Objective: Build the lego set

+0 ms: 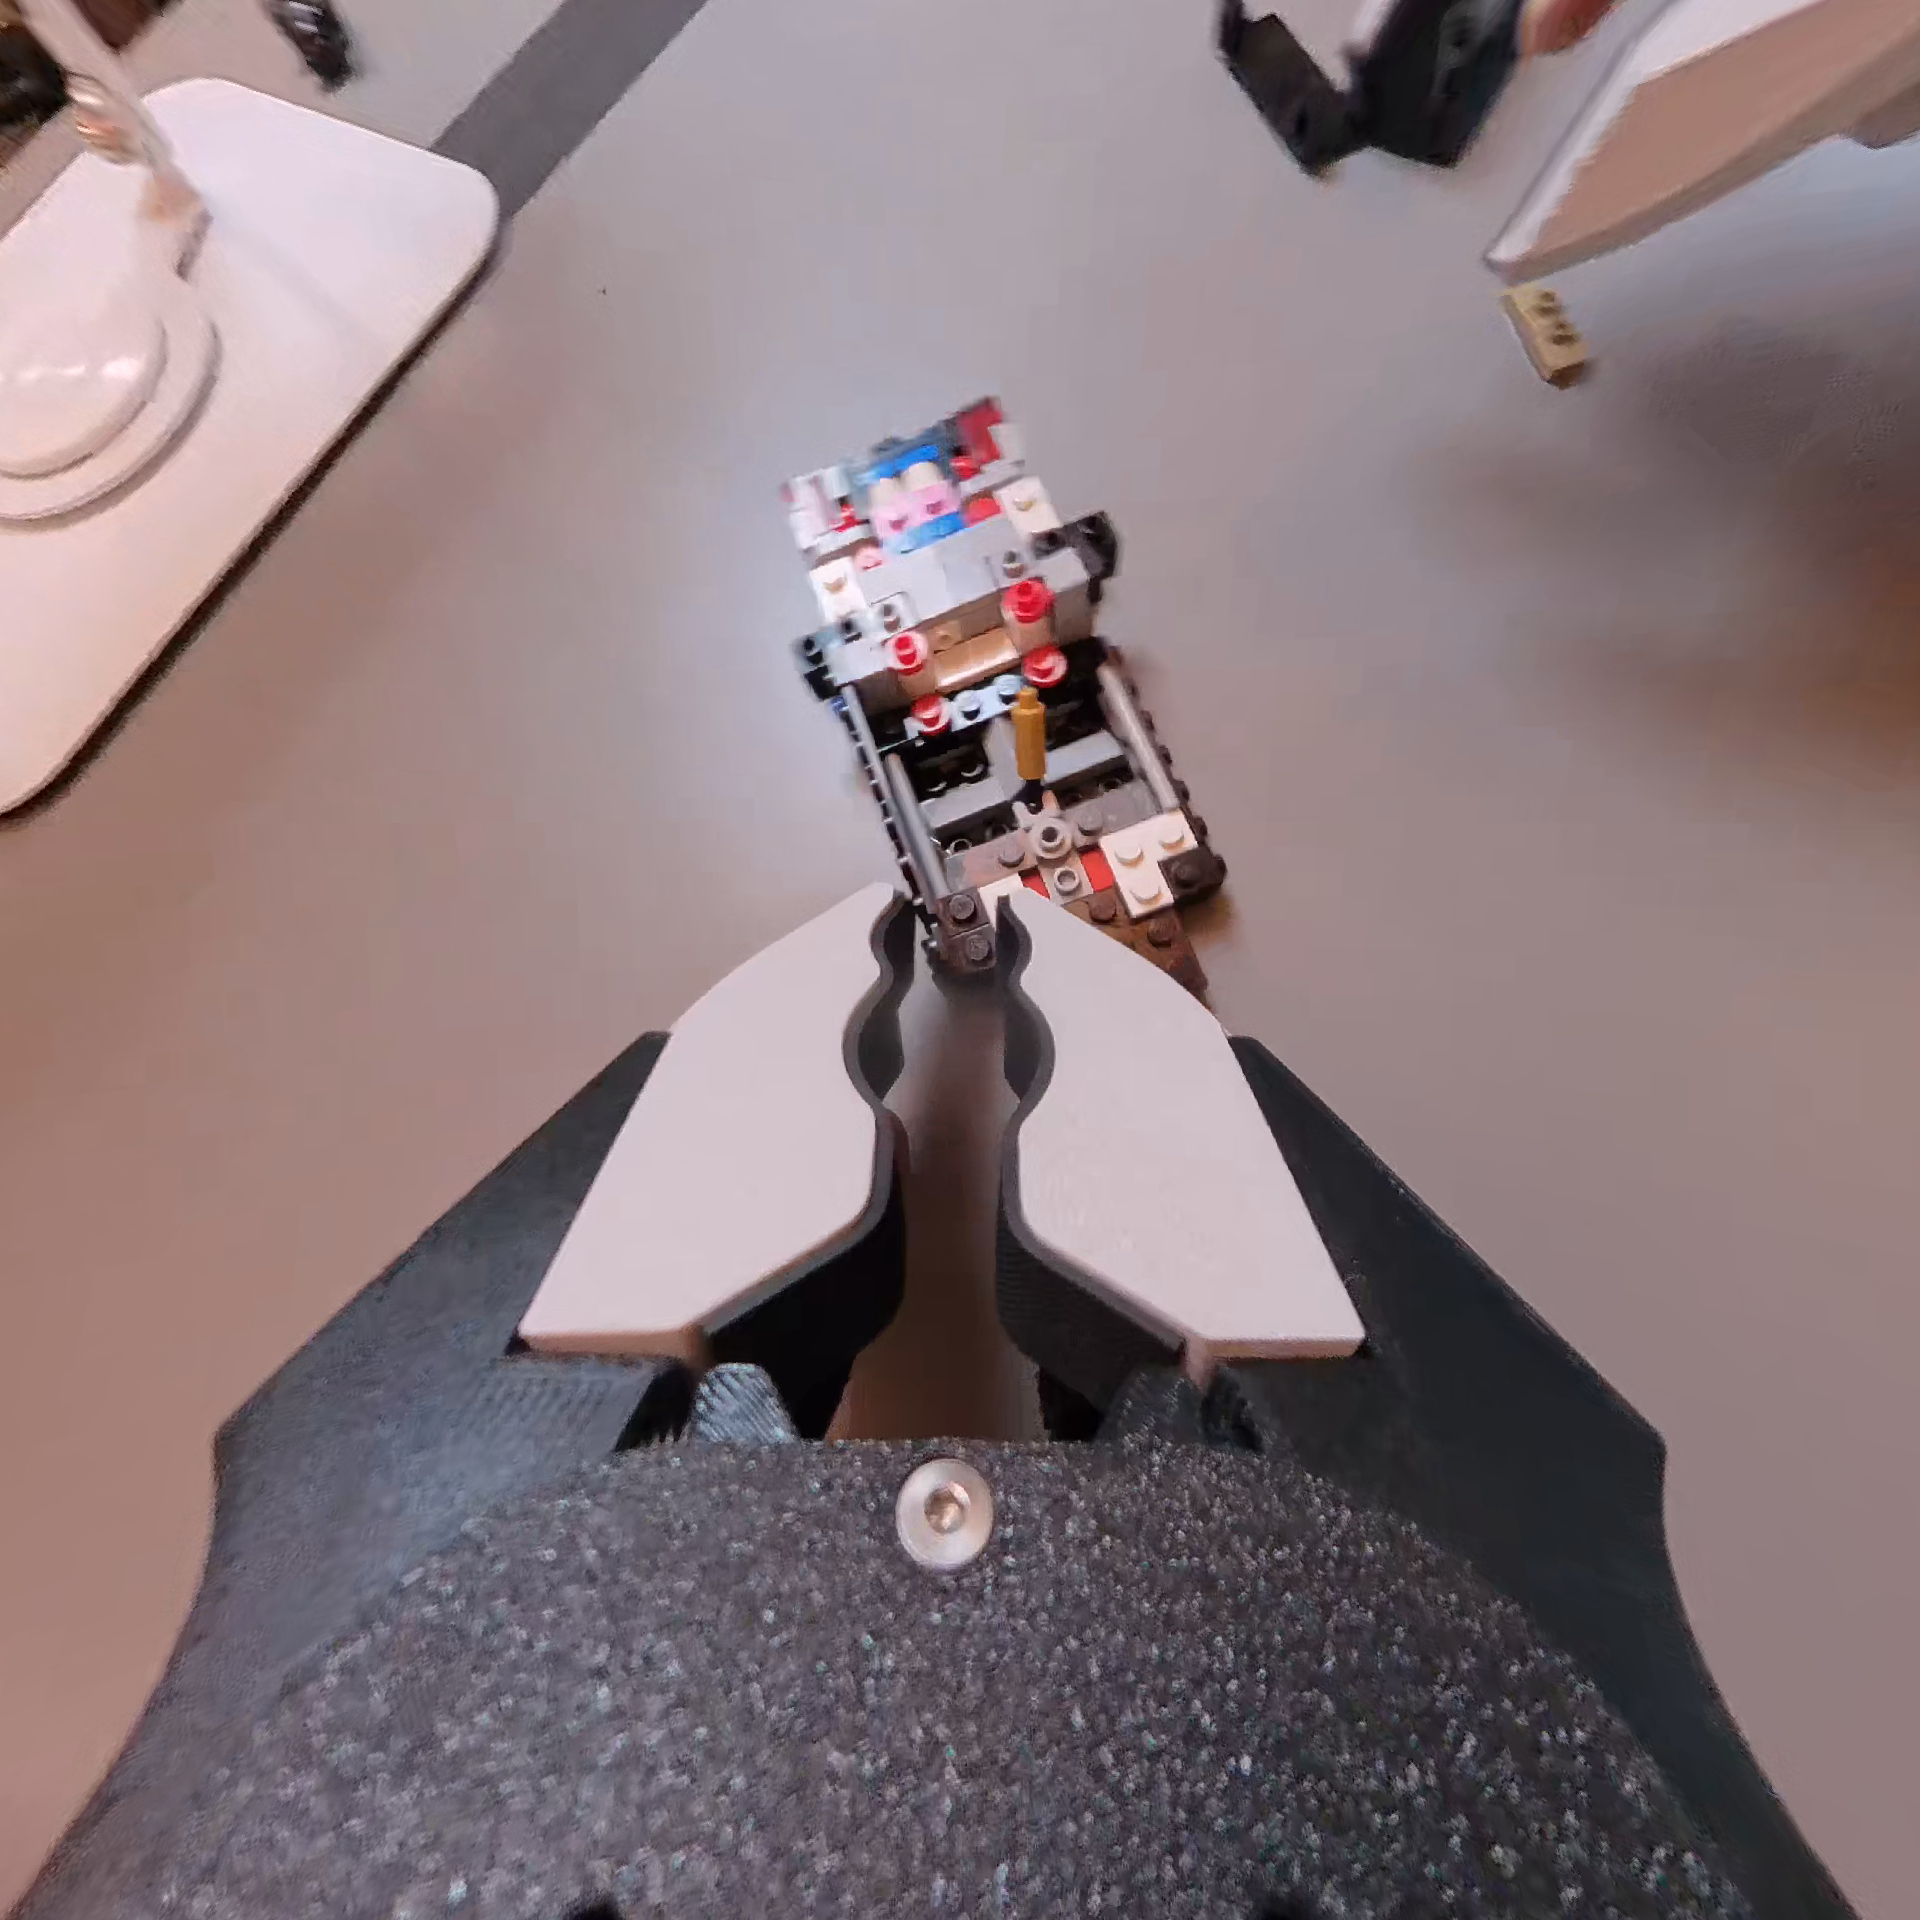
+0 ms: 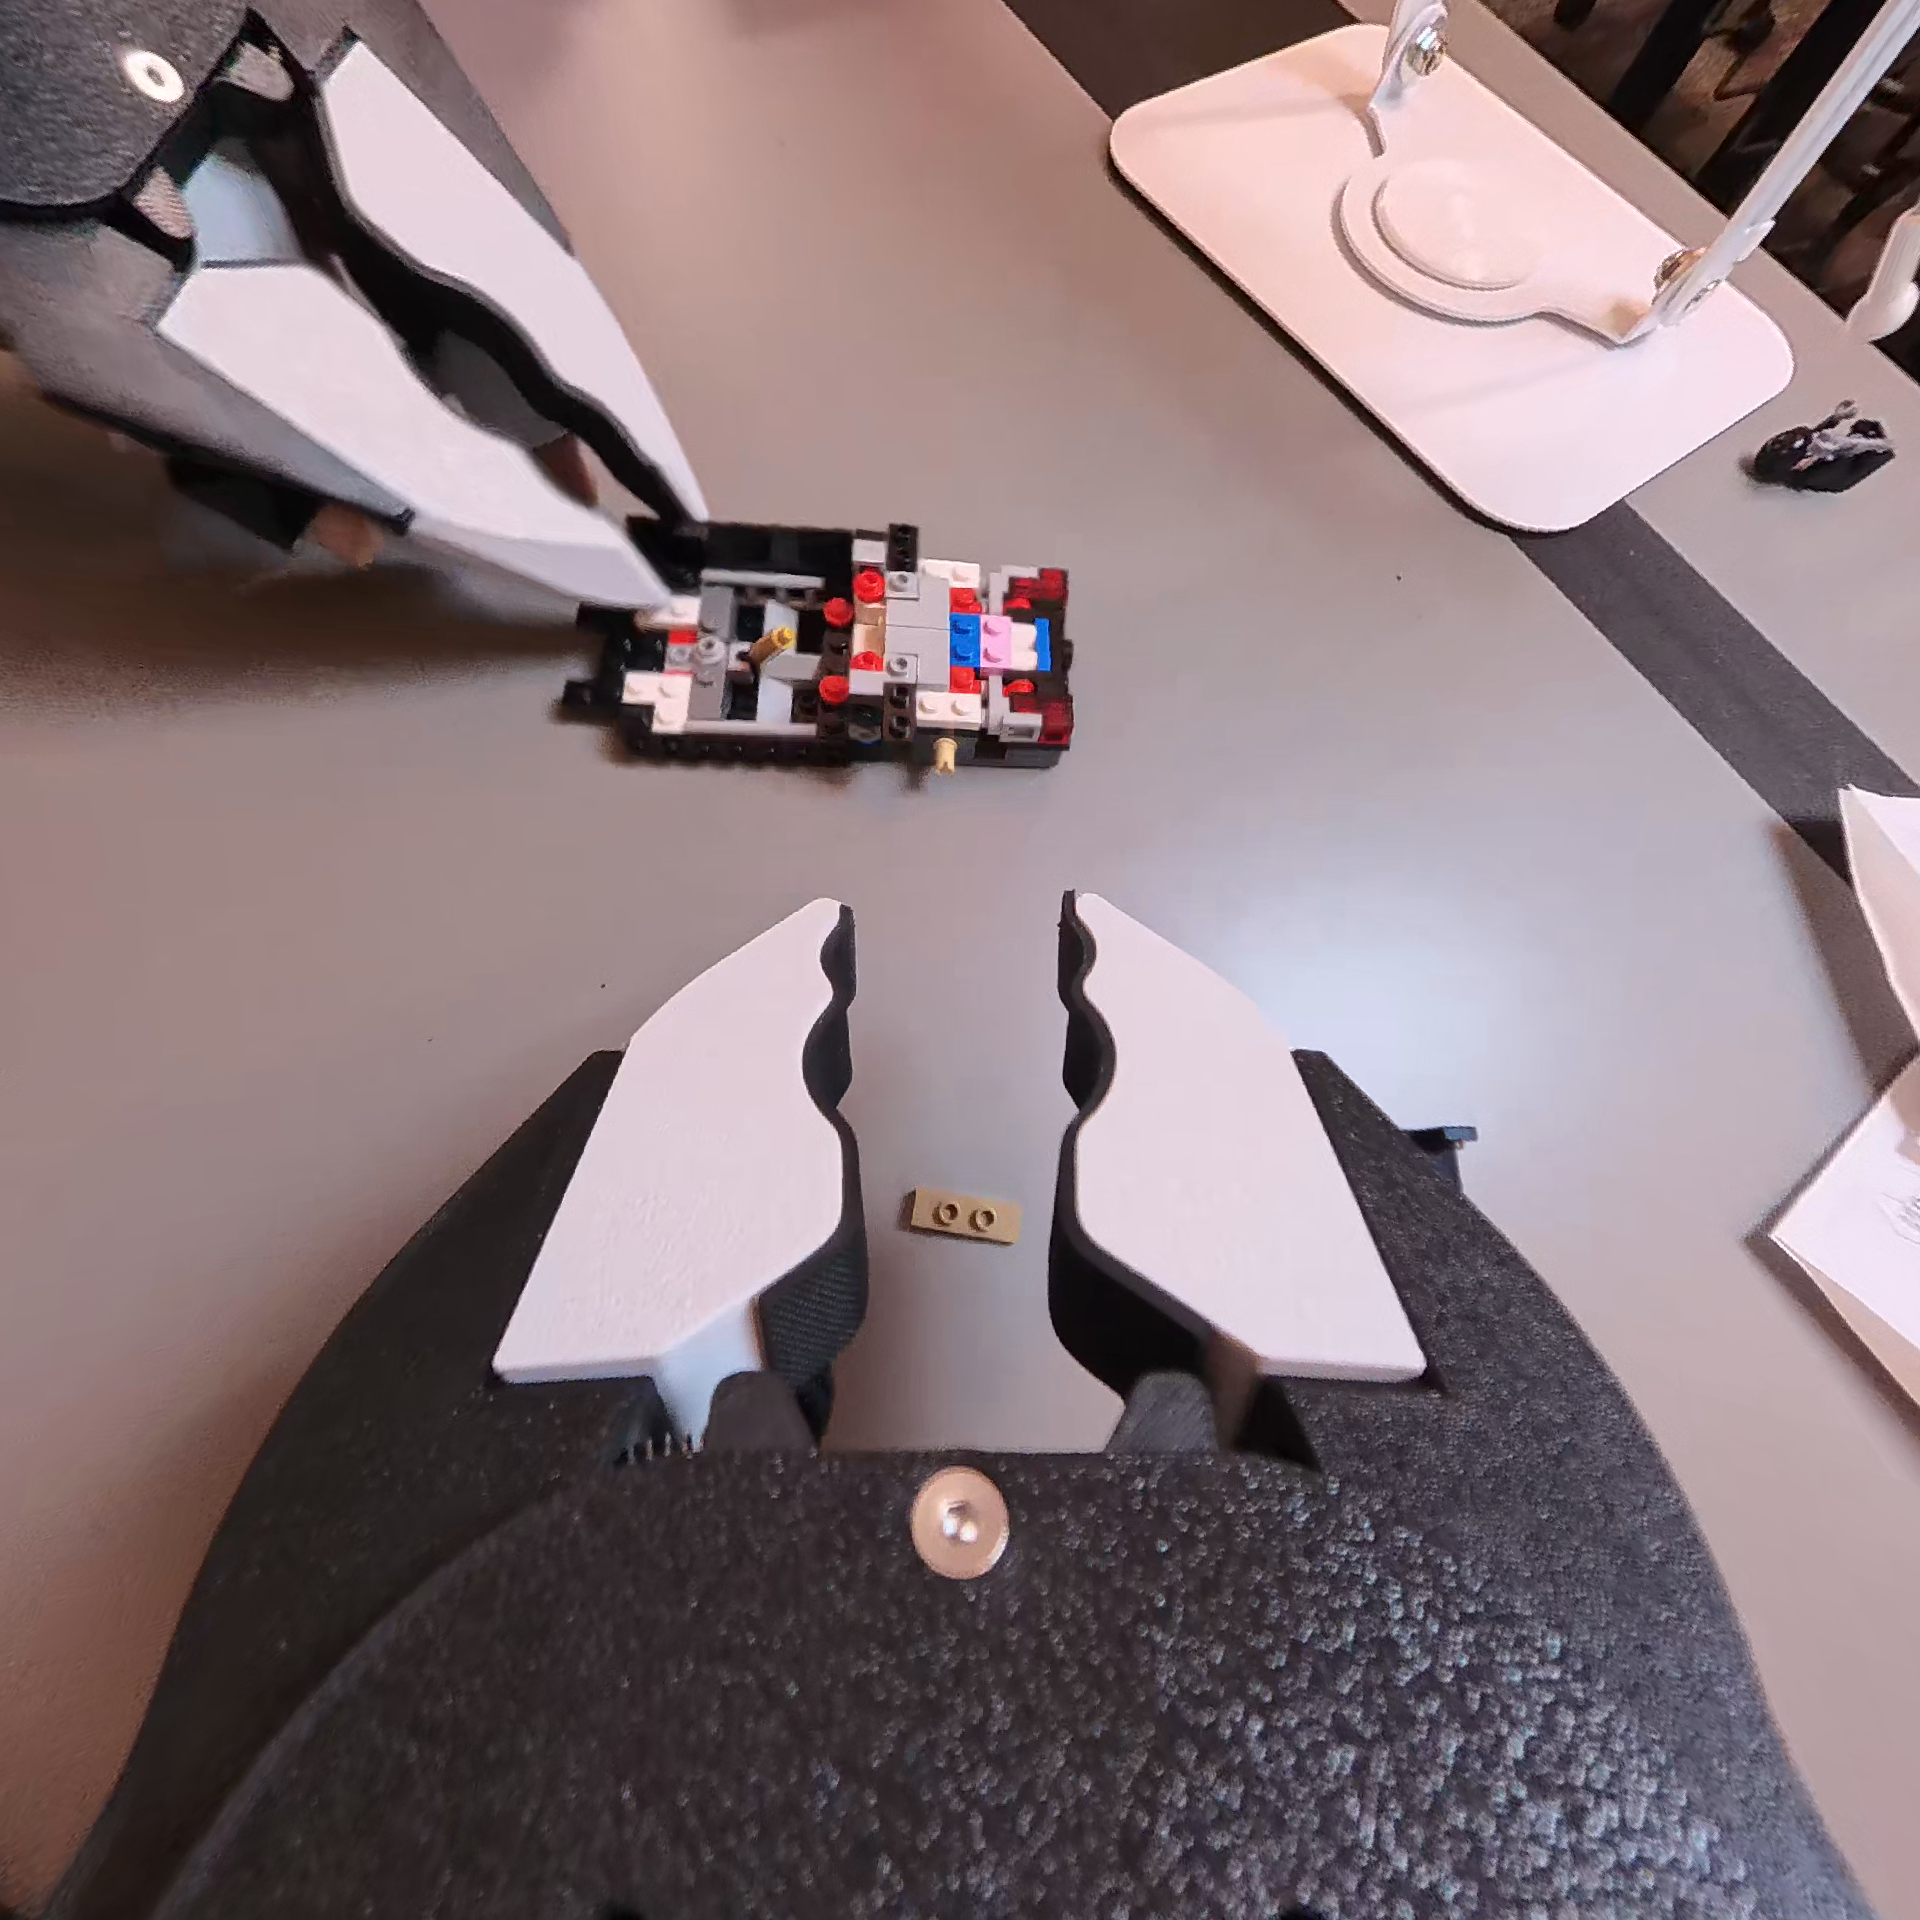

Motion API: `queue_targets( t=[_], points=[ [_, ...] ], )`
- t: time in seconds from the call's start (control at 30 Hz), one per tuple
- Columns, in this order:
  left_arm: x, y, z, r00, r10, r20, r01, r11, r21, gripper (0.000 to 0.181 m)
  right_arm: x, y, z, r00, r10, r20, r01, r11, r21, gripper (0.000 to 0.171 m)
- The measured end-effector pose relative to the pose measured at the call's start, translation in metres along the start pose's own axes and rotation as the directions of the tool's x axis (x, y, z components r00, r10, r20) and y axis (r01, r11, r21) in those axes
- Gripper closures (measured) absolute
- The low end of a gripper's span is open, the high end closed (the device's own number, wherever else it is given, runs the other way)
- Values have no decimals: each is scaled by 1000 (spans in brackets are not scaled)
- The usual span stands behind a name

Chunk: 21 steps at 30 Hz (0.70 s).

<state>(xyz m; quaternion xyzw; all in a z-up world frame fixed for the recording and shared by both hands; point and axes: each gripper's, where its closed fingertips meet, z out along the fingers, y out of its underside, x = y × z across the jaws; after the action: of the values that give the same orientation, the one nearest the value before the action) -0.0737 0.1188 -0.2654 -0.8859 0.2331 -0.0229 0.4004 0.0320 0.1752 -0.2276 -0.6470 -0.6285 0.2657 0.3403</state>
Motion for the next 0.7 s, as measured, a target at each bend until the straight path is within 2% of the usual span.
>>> queue_targets(
  t=[0.17, 0.23, 0.3, 0.37, 0.47, 0.7],
  points=[
    [56, -3, -7, 971, 53, -232, -63, 997, -34, 158, -2, 0, 2, 1000, 6, 13, -6, 1000, 3, 133],
    [87, -9, -12, 920, 146, -363, -139, 989, 44, 156, -3, 1, 3, 1000, 10, 23, -10, 1000, 2, 133],
    [108, -11, -17, 868, 249, -429, -219, 968, 119, 159, -5, 1, 3, 999, 10, 33, -10, 1000, -1, 133],
    [110, -8, -16, 856, 291, -427, -259, 957, 132, 159, -7, 0, 3, 999, 5, 39, -5, 1000, 0, 133],
    [101, -10, -16, 870, 274, -409, -236, 961, 143, 162, -14, -3, 1, 998, -9, 63, 9, 1000, 3, 133],
    [45, -17, -17, 950, 201, -237, -167, 973, 157, 166, -20, 7, 6, 995, -60, 76, 65, 996, -54, 133]
  ],
)
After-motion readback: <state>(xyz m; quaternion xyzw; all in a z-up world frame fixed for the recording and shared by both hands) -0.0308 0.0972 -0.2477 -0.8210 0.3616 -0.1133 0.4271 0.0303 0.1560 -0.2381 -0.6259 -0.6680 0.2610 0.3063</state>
